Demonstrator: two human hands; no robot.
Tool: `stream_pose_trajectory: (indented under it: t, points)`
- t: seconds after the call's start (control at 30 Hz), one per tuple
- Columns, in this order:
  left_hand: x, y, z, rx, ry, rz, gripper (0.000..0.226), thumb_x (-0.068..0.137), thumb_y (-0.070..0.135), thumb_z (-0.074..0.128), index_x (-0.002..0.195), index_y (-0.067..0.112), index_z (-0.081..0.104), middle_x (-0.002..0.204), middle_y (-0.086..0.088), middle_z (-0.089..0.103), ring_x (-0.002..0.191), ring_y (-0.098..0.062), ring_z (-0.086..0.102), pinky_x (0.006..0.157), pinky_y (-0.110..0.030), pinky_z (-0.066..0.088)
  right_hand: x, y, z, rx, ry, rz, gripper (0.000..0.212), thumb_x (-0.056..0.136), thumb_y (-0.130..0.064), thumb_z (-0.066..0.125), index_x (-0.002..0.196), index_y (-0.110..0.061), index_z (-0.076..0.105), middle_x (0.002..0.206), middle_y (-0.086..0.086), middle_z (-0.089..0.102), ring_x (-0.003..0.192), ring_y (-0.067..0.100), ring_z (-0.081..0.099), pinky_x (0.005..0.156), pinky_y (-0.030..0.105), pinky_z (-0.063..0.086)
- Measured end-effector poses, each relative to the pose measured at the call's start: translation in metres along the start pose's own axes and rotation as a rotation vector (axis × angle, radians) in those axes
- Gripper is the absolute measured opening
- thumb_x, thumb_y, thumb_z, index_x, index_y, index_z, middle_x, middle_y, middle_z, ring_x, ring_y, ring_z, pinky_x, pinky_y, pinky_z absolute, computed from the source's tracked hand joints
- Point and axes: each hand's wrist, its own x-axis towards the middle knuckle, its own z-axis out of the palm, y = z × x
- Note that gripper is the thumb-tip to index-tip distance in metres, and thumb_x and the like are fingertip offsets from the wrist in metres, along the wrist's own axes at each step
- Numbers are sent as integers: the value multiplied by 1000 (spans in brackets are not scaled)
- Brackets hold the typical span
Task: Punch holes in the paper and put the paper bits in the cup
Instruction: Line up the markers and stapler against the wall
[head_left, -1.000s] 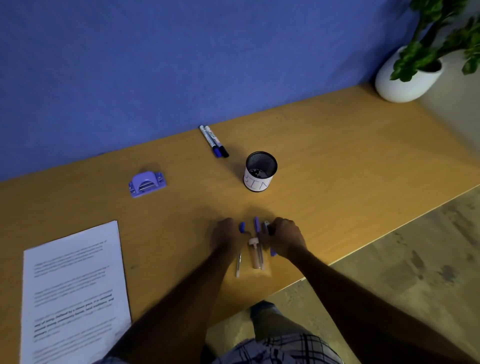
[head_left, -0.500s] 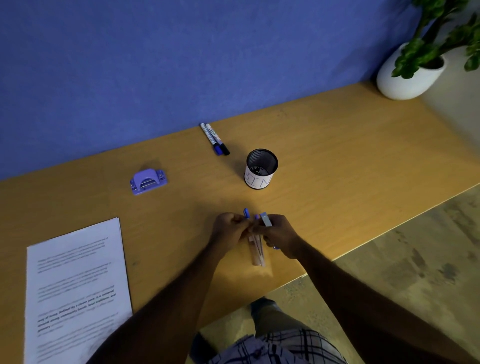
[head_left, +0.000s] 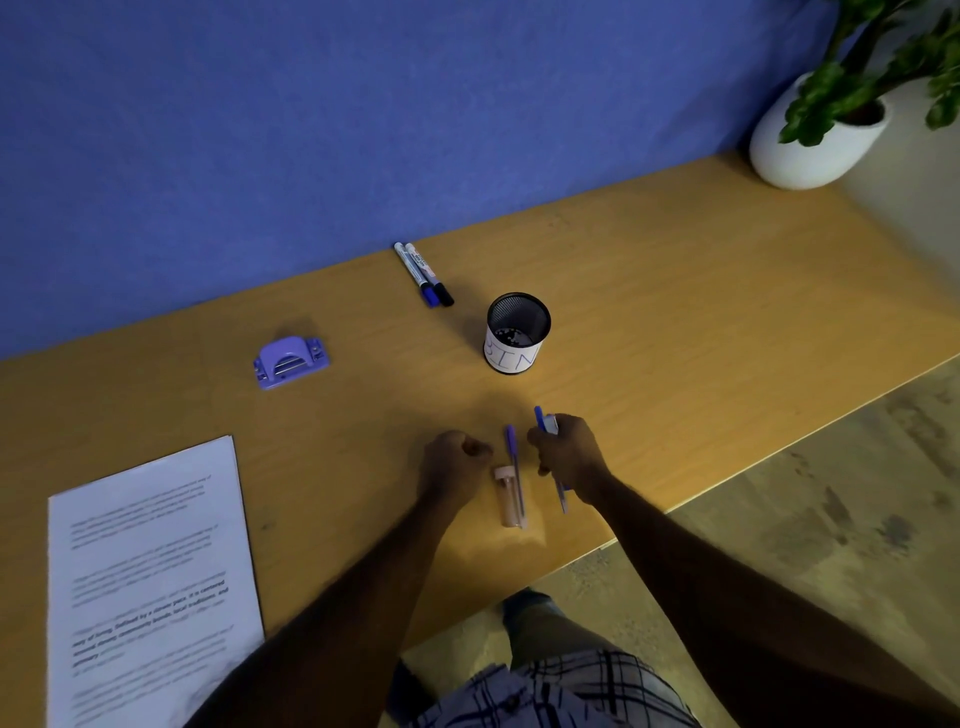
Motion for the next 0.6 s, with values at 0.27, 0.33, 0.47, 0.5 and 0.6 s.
stream_pose_trajectory:
  t: [0.27,0.33,0.47,0.5,0.6]
  points:
    - [-15,0,16,92,-17,18,29,85,39,72,96,12,72,87,0,74,62,0,58,47,-15,35,7,4,9,-111,-14,66,22,83,-28,70,72,-11,62,62,4,65,40,11,59,38,19,42]
    - [-15,0,18,124,-25,33,33,84,42,72,93,11,73,86,-2,75,67,-7,65,51,-19,40,6,5,11,-107,-20,74,23,82,-30,72,72,-12,62,63,4,65,43,11,60,38,19,42]
    - [-15,-1,20,178,-81,40,33,82,41,74,94,10,74,88,-2,76,76,-12,70,66,-29,56,3,9,13,-110,-50,114,25,79,-32,77,74,-13,62,66,4,66,46,11,60,38,16,41]
    - [-15,-2,21,185,-85,44,32,82,40,74,95,10,74,88,-2,76,77,-12,71,70,-31,59,3,10,14,-117,-52,117,25,79,-32,78,75,-13,62,67,4,67,46,10,60,37,16,41]
    - [-15,0,20,173,-78,44,30,81,37,75,94,10,75,88,-3,77,77,-13,71,67,-28,56,2,12,17,-149,-34,102,24,77,-30,79,76,-12,63,72,8,69,56,17,66,46,28,53]
